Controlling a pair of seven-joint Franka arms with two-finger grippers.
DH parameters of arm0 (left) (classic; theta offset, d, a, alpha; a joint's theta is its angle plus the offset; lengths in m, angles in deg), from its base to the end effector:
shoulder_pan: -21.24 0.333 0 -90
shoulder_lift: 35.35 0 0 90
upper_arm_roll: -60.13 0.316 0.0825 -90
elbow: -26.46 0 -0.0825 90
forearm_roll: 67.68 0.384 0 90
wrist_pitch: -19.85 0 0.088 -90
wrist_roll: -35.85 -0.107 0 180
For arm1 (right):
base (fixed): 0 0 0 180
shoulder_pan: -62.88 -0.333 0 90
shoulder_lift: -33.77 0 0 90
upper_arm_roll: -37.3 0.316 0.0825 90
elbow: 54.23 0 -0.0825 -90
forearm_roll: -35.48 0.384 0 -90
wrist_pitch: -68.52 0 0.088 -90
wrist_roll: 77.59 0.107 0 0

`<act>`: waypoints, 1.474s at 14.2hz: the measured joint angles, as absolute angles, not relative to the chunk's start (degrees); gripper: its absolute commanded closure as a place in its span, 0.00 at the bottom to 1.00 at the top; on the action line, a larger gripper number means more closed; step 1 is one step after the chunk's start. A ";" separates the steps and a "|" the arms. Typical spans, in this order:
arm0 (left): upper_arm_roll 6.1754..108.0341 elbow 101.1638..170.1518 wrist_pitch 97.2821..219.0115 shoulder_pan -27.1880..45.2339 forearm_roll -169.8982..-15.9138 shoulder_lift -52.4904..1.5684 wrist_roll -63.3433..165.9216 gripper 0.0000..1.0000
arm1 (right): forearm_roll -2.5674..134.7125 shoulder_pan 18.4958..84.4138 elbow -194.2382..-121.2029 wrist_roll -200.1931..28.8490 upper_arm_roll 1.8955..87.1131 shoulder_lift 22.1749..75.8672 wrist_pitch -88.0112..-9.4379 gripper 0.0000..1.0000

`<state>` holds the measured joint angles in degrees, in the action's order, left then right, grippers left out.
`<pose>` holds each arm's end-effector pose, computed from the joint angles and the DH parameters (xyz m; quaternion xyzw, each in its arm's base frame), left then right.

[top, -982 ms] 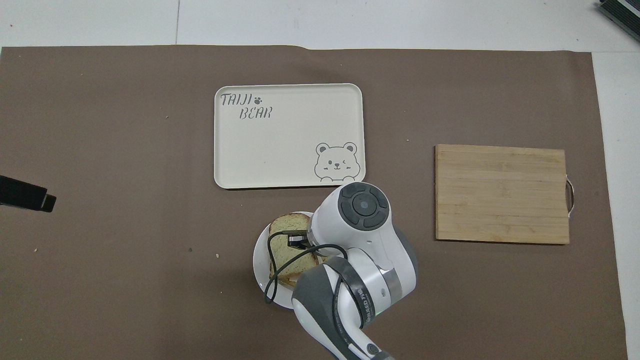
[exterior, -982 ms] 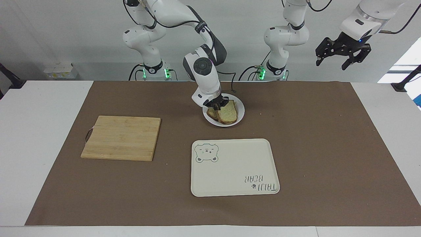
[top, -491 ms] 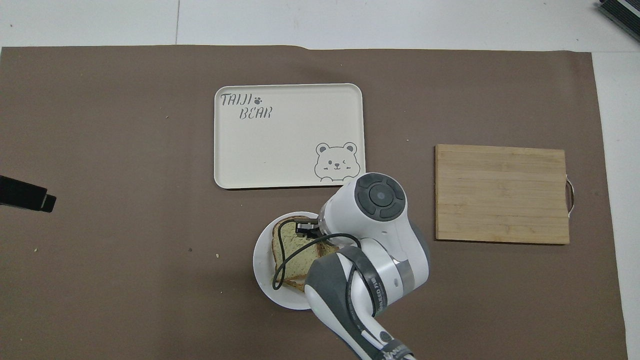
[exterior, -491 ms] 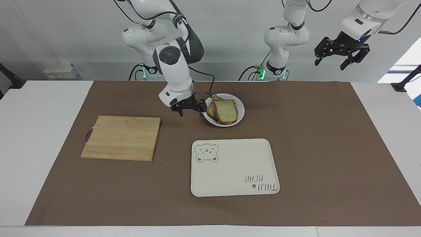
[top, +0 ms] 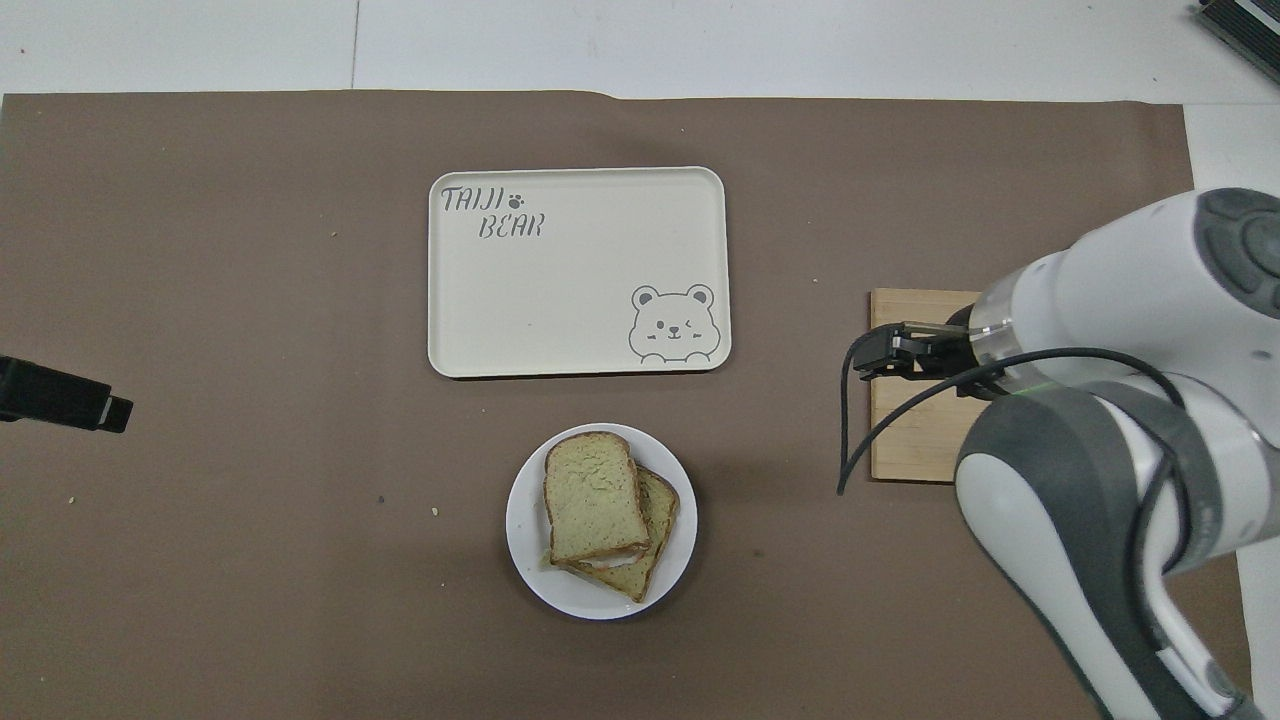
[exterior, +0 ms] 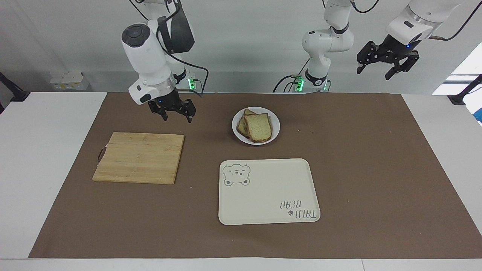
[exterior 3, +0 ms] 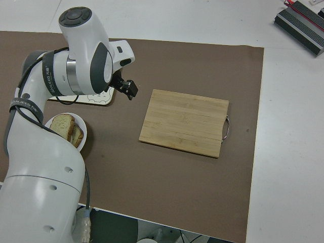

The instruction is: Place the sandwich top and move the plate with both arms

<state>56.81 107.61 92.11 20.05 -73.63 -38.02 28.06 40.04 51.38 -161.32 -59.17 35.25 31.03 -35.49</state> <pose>0.5006 -0.0538 0.6947 0.9901 -0.1198 -0.0528 0.0504 0.5387 0.0960 0.5301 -0.9954 0.0878 0.0124 0.0375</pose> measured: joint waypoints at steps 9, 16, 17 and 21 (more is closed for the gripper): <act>57.32 113.53 96.16 20.16 -80.71 -39.83 28.21 0.00 | 34.17 57.91 -148.30 -67.95 34.41 29.03 -23.09 0.00; 56.78 139.20 114.88 20.02 -94.97 -44.26 27.08 0.00 | 34.07 57.87 -146.52 -69.15 34.29 29.07 -20.10 0.00; 56.73 141.95 116.45 20.01 -97.23 -44.54 25.97 0.00 | 34.26 57.87 -146.52 -69.37 34.28 29.09 -20.07 0.00; 56.54 151.57 124.47 18.37 -105.94 -46.21 23.80 0.00 | 34.55 58.07 -145.70 -71.45 34.11 29.16 -16.94 0.00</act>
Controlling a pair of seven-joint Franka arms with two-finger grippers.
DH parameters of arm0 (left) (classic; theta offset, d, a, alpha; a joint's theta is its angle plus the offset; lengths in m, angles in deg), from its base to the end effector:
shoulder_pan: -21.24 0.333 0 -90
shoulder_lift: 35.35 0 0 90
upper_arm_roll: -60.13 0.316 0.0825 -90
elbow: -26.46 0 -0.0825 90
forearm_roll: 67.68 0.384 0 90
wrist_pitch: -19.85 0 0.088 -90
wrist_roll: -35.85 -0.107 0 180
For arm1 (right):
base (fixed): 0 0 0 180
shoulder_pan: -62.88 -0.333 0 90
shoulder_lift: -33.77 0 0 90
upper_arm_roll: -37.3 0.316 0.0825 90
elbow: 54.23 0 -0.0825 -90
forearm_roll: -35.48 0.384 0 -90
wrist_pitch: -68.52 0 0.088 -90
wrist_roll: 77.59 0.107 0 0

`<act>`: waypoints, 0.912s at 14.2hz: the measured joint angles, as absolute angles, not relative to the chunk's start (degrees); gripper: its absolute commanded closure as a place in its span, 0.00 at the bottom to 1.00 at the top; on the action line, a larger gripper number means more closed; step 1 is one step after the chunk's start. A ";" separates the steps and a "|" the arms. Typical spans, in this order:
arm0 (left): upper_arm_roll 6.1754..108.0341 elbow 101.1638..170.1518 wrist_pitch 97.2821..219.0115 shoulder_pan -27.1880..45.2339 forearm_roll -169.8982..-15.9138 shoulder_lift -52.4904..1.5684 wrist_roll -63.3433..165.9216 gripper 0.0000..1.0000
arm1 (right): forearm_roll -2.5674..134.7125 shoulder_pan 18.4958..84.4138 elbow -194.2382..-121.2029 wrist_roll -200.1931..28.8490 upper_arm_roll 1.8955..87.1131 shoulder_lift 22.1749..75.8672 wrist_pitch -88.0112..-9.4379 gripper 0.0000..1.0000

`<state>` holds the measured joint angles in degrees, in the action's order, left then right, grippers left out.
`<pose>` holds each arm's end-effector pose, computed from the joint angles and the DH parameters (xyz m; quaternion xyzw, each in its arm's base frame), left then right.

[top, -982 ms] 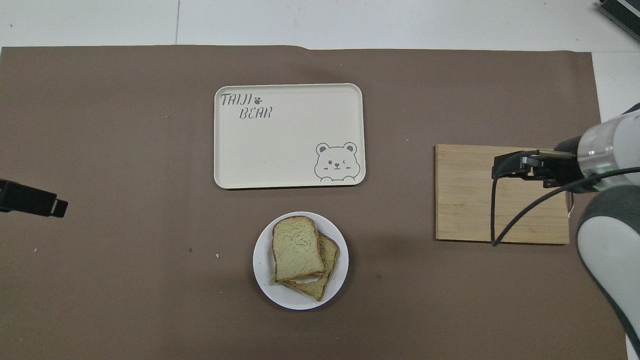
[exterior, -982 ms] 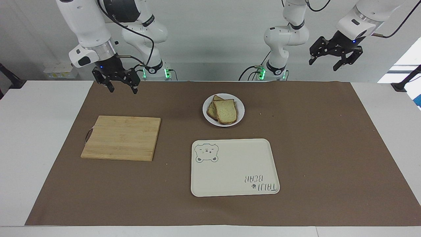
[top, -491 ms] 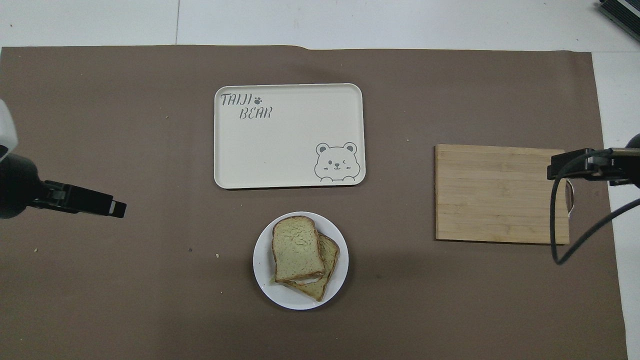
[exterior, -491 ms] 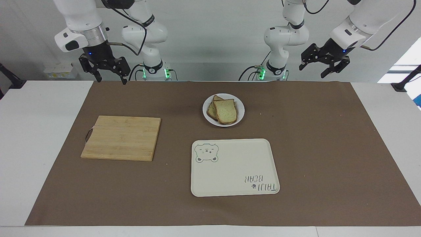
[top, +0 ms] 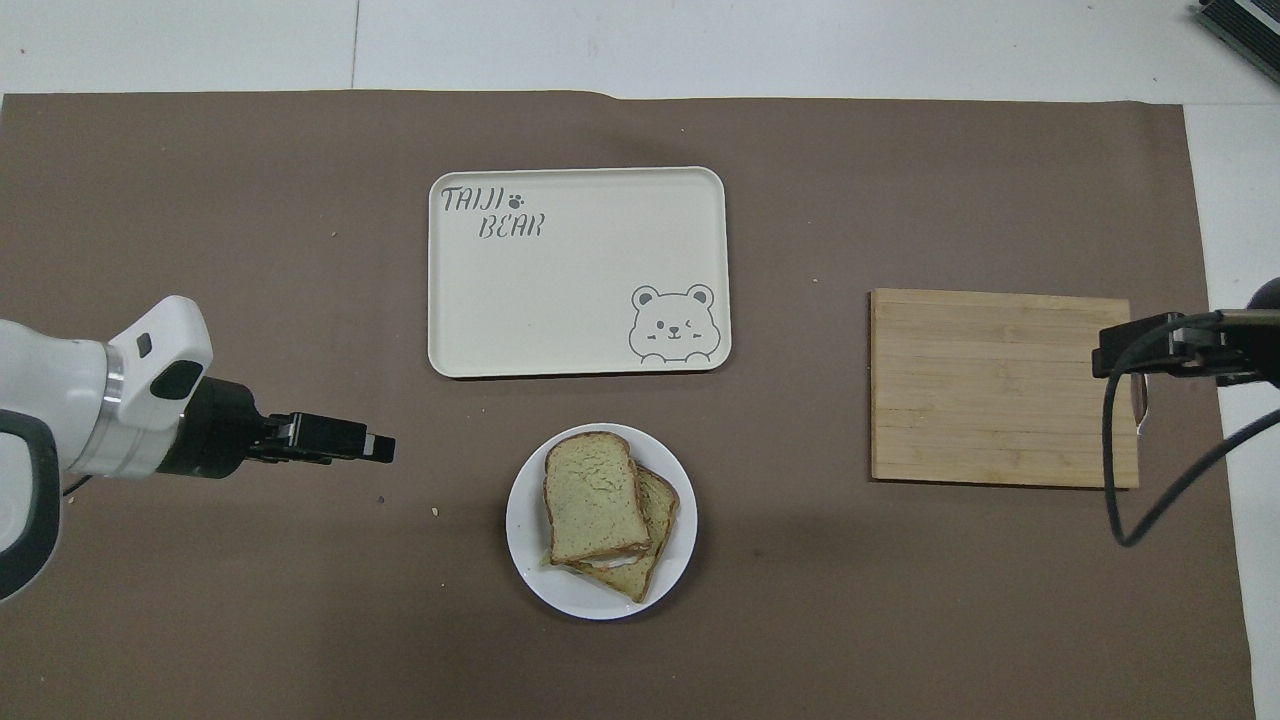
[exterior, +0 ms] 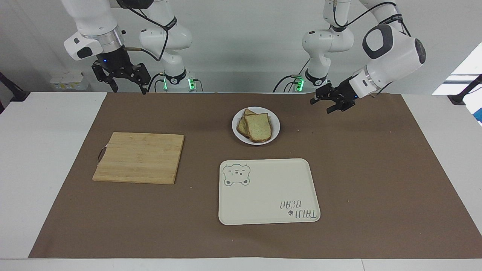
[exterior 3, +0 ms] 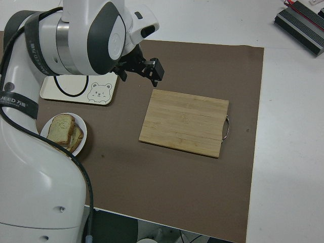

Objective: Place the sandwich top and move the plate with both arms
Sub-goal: 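Reach the left gripper toward the rim of the white plate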

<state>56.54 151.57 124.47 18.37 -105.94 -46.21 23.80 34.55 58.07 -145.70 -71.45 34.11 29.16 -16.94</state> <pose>0.4728 -0.1053 0.4713 0.9486 -0.0430 -0.0638 0.3070 0.5210 0.0116 0.6488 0.9991 -0.0399 -0.0119 0.0067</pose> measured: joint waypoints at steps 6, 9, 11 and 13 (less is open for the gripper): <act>56.49 164.51 132.71 15.61 -118.66 -46.86 9.87 0.24 | 34.47 58.71 -145.12 -74.84 33.49 29.19 -16.43 0.00; 56.43 169.85 138.48 12.80 -124.93 -46.66 5.50 0.30 | 34.38 58.71 -145.12 -74.89 33.48 29.31 -17.15 0.00; 56.39 171.56 139.92 11.18 -129.64 -46.60 3.31 0.32 | 34.40 58.71 -145.12 -74.89 33.49 29.32 -17.17 0.00; 56.37 173.61 140.95 10.78 -133.61 -46.33 -0.43 0.35 | 34.40 58.70 -145.12 -74.89 33.54 29.32 -17.17 0.00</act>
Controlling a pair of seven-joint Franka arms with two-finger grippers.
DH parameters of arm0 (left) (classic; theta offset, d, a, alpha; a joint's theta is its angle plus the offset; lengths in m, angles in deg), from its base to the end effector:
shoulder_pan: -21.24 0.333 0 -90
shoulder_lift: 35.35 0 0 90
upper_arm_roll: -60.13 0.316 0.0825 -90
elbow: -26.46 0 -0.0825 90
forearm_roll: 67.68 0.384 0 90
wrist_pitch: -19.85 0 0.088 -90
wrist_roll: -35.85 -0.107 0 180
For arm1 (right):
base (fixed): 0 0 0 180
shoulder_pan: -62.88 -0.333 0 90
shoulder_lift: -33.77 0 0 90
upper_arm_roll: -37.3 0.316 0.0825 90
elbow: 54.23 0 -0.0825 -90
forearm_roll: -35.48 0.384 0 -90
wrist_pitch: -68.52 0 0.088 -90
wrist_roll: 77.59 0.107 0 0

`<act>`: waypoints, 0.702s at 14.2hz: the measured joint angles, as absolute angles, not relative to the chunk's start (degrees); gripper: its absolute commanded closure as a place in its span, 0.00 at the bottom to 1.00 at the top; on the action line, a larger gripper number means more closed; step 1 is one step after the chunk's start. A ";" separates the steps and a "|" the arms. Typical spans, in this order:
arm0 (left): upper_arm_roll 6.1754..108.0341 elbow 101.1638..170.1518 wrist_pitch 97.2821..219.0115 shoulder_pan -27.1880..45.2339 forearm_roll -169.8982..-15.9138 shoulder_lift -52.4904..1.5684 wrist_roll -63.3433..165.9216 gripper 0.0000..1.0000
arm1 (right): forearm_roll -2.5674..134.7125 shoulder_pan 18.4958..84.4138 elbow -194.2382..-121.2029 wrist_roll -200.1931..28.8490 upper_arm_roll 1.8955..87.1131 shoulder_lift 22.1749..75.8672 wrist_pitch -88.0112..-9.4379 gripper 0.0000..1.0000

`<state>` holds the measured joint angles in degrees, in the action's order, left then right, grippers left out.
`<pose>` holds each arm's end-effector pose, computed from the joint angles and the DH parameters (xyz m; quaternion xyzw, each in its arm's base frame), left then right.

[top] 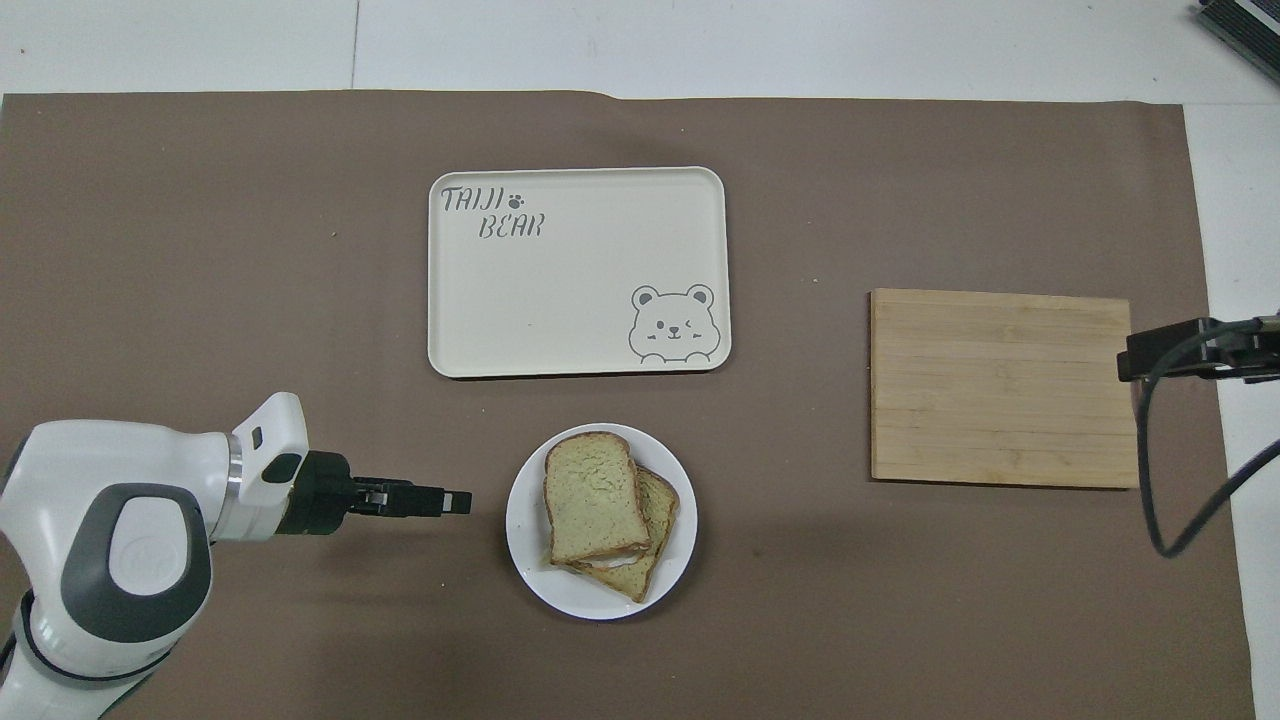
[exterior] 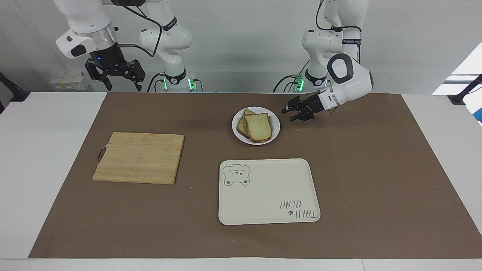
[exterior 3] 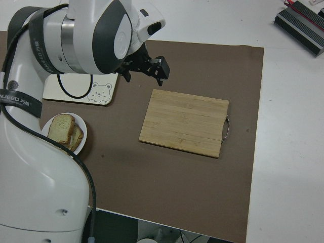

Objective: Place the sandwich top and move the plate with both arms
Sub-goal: 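Reach the left gripper toward the rim of the white plate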

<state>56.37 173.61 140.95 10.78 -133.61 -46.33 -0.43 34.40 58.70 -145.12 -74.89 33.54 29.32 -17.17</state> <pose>0.4000 -0.1443 0.3311 0.8999 -0.0474 -0.0255 0.4327 0.5225 0.0002 0.6524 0.9997 -0.0204 -0.0064 0.0070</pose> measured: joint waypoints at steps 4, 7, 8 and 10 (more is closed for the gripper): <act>56.40 175.00 142.14 10.17 -138.38 -44.10 -4.84 0.37 | 34.40 58.70 -145.12 -74.89 33.55 29.32 -17.17 0.00; 56.40 175.13 142.20 10.17 -141.00 -41.38 -9.58 0.39 | 34.40 58.70 -145.12 -74.89 33.55 29.32 -17.17 0.00; 56.41 175.28 142.20 10.17 -142.30 -40.15 -12.03 0.39 | 34.40 58.70 -145.12 -74.89 33.55 29.32 -17.17 0.00; 56.42 175.80 142.20 10.17 -146.32 -37.31 -17.36 0.41 | 34.40 58.70 -145.12 -74.89 33.55 29.32 -17.17 0.00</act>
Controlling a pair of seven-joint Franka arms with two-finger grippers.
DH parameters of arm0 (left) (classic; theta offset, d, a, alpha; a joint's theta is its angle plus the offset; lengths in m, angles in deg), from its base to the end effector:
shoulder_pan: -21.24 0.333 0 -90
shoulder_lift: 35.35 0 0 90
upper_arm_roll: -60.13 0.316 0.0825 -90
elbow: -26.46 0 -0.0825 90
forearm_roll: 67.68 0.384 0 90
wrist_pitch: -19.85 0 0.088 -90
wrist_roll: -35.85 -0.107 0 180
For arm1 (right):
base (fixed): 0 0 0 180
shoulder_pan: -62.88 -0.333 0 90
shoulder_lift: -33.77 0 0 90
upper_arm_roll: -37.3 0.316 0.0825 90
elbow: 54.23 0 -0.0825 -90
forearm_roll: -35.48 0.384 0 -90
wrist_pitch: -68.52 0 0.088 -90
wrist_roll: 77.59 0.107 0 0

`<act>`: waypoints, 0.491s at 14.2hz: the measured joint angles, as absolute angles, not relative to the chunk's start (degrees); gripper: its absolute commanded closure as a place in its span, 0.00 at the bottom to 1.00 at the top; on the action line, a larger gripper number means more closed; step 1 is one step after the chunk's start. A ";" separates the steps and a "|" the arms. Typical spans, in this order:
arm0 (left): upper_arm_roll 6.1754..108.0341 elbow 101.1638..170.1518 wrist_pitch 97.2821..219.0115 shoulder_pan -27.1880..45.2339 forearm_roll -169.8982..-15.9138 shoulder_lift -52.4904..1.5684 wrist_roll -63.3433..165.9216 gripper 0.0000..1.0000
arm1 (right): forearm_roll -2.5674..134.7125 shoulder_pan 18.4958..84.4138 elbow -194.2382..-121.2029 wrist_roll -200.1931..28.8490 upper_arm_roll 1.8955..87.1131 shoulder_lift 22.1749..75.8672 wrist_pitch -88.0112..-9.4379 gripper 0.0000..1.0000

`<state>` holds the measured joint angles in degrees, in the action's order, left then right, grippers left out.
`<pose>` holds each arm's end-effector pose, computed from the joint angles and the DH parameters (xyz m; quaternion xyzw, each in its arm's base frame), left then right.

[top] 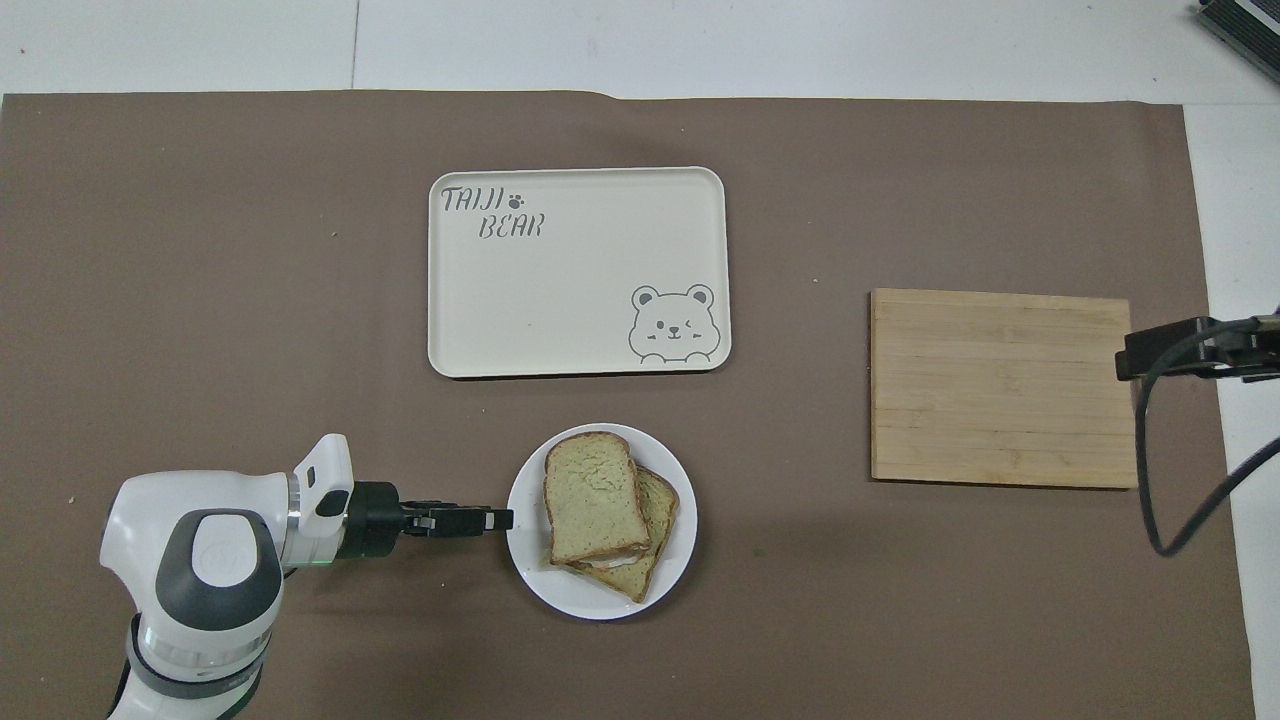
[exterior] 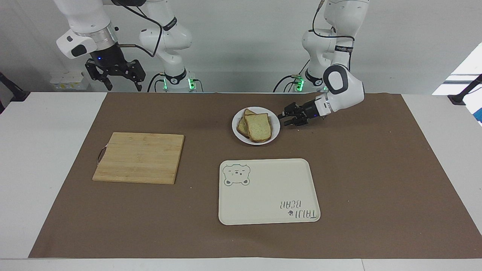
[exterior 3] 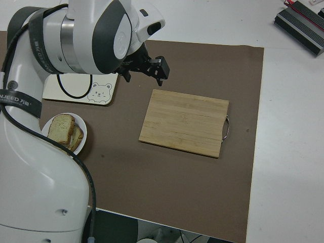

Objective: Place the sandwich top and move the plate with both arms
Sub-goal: 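Reach the left gripper toward the rim of the white plate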

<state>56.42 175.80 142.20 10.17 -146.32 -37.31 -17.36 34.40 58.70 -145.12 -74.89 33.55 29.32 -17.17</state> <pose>0.3875 -0.1459 0.2571 0.8766 -0.0518 -0.0103 0.4783 0.5225 0.0003 0.6524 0.9997 -0.0203 -0.0064 0.0070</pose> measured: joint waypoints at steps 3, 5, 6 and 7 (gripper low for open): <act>56.37 176.96 141.85 10.05 -153.06 -34.39 -23.34 0.41 | 34.40 58.70 -145.12 -74.89 33.55 29.32 -17.17 0.00; 56.37 177.11 140.87 9.84 -154.18 -34.07 -23.93 0.42 | 34.40 58.70 -145.12 -74.89 33.55 29.32 -17.17 0.00; 56.37 177.11 140.41 9.77 -154.30 -34.07 -23.93 0.43 | 34.40 58.70 -145.12 -74.89 33.55 29.32 -17.17 0.00; 56.37 177.11 140.18 9.72 -154.32 -34.07 -23.94 0.44 | 34.40 58.70 -145.12 -74.89 33.55 29.32 -17.17 0.00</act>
<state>56.37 177.11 140.18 9.72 -154.32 -34.07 -23.94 34.40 58.70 -145.12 -74.89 33.55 29.32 -17.17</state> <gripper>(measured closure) 0.419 0.000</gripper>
